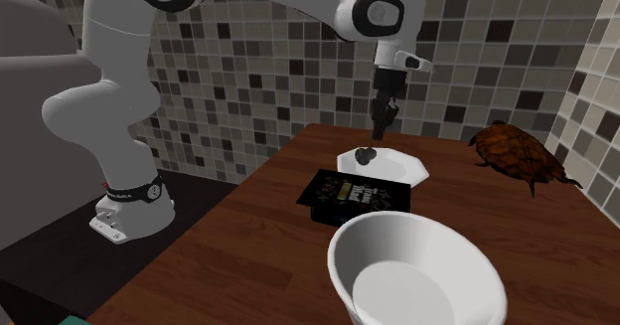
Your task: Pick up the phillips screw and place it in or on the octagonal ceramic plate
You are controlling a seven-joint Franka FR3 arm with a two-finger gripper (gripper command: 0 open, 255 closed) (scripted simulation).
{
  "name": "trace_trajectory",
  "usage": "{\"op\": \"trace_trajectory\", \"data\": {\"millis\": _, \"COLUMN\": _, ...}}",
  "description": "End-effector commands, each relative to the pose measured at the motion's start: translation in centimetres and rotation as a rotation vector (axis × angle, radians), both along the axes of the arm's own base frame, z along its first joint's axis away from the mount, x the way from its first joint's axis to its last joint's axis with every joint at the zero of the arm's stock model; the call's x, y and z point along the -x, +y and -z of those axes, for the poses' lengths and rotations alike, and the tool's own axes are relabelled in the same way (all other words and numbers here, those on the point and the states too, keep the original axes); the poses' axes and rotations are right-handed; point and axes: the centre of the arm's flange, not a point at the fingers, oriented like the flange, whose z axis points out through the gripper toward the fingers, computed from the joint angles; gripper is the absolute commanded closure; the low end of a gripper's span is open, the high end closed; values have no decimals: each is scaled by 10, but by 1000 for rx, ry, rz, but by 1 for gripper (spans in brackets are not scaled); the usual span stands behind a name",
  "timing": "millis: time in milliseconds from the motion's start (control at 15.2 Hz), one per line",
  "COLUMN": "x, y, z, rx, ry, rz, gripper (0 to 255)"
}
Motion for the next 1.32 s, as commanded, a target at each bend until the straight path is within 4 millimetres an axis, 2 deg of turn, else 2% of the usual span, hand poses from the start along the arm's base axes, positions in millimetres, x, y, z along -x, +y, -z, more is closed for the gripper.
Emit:
{"op": "trace_trajectory", "data": {"millis": 0, "x": -15, "y": 5, "z": 7, "rx": 1, "ry": 1, "rz": 2, "gripper": 255}}
{"op": "trace_trajectory", "data": {"millis": 132, "x": -15, "y": 5, "z": 17, "rx": 1, "ry": 1, "rz": 2, "gripper": 255}}
{"op": "trace_trajectory", "data": {"millis": 198, "x": -14, "y": 5, "z": 13, "rx": 1, "ry": 1, "rz": 2, "gripper": 255}}
{"op": "trace_trajectory", "data": {"millis": 264, "x": -14, "y": 5, "z": 13, "rx": 1, "ry": 1, "rz": 2, "gripper": 0}}
{"op": "trace_trajectory", "data": {"millis": 396, "x": 5, "y": -19, "z": 27, "rx": -117, "ry": -5, "rz": 301, "gripper": 0}}
{"op": "trace_trajectory", "data": {"millis": 462, "x": 9, "y": -22, "z": 29, "rx": -135, "ry": -6, "rz": 345, "gripper": 0}}
{"op": "trace_trajectory", "data": {"millis": 924, "x": 13, "y": -20, "z": 69, "rx": -135, "ry": -6, "rz": 345, "gripper": 0}}
{"op": "trace_trajectory", "data": {"millis": 1254, "x": 13, "y": -20, "z": 69, "rx": -135, "ry": -6, "rz": 345, "gripper": 0}}
